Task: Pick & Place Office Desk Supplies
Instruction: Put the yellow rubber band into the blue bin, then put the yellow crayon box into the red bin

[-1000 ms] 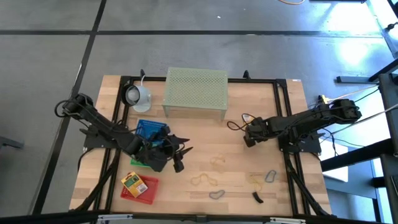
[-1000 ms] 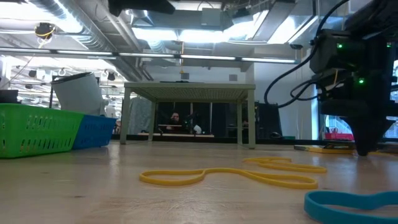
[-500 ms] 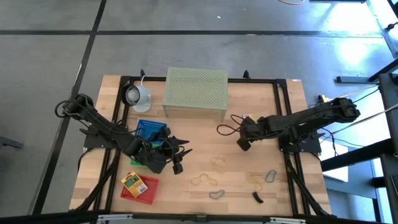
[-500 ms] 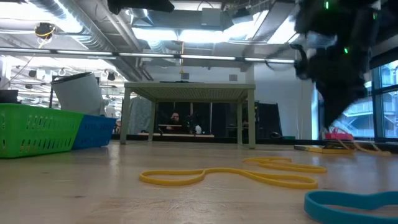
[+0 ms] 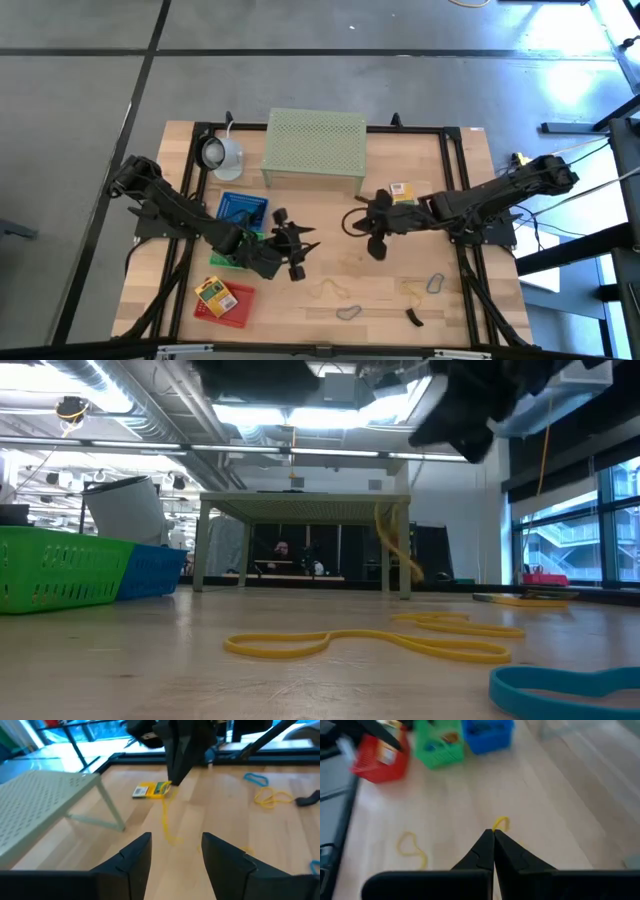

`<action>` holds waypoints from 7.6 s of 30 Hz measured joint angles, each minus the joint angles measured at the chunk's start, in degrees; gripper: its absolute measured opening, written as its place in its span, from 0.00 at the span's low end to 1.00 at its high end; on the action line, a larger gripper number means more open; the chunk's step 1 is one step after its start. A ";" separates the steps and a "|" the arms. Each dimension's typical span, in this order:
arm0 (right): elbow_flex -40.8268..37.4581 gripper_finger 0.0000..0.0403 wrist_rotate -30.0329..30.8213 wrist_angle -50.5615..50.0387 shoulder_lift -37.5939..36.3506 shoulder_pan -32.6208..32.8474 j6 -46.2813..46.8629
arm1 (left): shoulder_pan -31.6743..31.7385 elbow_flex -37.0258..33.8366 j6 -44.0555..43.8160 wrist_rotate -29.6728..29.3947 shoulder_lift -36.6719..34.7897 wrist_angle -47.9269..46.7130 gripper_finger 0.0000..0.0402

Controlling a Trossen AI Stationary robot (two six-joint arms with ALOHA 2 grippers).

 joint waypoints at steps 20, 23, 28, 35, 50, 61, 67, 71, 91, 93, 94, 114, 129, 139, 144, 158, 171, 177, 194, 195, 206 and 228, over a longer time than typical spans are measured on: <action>0.04 0.01 -9.33 24.20 11.37 3.49 -24.08 | 3.68 0.00 8.02 13.18 5.49 13.88 0.51; 0.04 0.01 -9.34 24.39 12.19 3.47 -24.92 | 4.38 0.00 11.71 19.00 8.48 18.87 0.51; 0.04 0.01 -9.58 24.42 12.22 3.54 -25.04 | 5.07 0.02 13.89 23.42 10.10 20.73 0.51; 0.07 0.01 -9.41 24.87 12.22 3.48 -26.36 | 5.53 0.02 12.62 25.09 10.10 19.30 0.49; 0.09 0.01 -12.36 27.02 12.20 3.47 -27.61 | 5.90 0.02 11.40 28.22 10.10 16.18 0.30; 0.09 0.03 -12.31 27.02 12.20 3.47 -25.12 | 6.63 0.02 13.20 27.02 10.10 16.18 0.00; 0.09 0.09 -12.18 26.99 12.20 3.47 -22.91 | 6.75 0.02 12.86 26.94 10.08 16.18 0.00; 0.09 0.18 -12.16 26.99 12.17 3.47 -22.89 | 6.73 0.02 12.85 26.96 10.08 16.18 0.00; 0.09 0.67 -9.25 18.03 4.75 3.47 -19.92 | 5.37 0.08 -7.94 18.53 -4.31 -16.80 0.00; 0.11 0.67 -8.71 16.53 3.23 3.47 -19.92 | 5.17 0.07 -12.71 17.37 -7.24 -23.02 0.00; 0.11 0.68 -8.71 15.97 2.70 3.47 -19.92 | 5.01 0.09 -15.46 16.76 -8.54 -25.38 0.00; 0.11 0.68 -8.71 10.75 1.92 3.58 -18.36 | 1.03 -0.11 -49.25 6.89 -25.86 -63.88 0.00; 0.11 0.68 -9.16 10.16 1.92 3.58 -18.41 | 1.07 -13.73 -73.84 7.84 -25.66 -71.03 0.01; 0.11 0.68 -9.16 9.74 1.92 3.58 -18.43 | 1.07 -16.00 -74.43 9.70 -25.66 -70.45 0.09; 0.10 0.68 -9.16 9.60 1.93 3.58 -18.43 | 1.07 -16.00 -74.37 12.89 -25.66 -70.45 0.19; 0.09 0.68 -3.33 -10.42 1.95 3.44 -0.57 | 1.07 -16.00 -62.58 8.89 -25.66 -51.10 0.30; 0.04 0.68 5.41 -45.48 1.95 -2.70 26.27 | -1.01 -15.98 -27.09 4.21 -25.66 -12.54 0.30; 0.04 0.68 5.19 -45.39 3.84 -7.00 24.90 | -1.54 -15.98 -22.74 4.21 -25.66 -8.34 0.29; -0.02 0.65 7.61 -46.73 19.72 -12.19 16.96 | -2.16 -15.98 -22.69 4.23 -25.66 -8.65 0.28; -0.02 0.63 7.62 -46.82 20.62 -12.52 16.53 | -2.16 -15.98 -22.69 4.21 -25.66 -8.65 0.28; 0.12 0.31 8.04 -46.66 24.45 -13.64 15.59 | -2.16 -15.98 -22.69 4.23 -25.66 -8.67 0.28; 4.08 0.02 4.85 -48.59 20.41 -9.20 13.71 | -2.19 -15.98 -16.08 4.54 -23.19 -7.37 0.28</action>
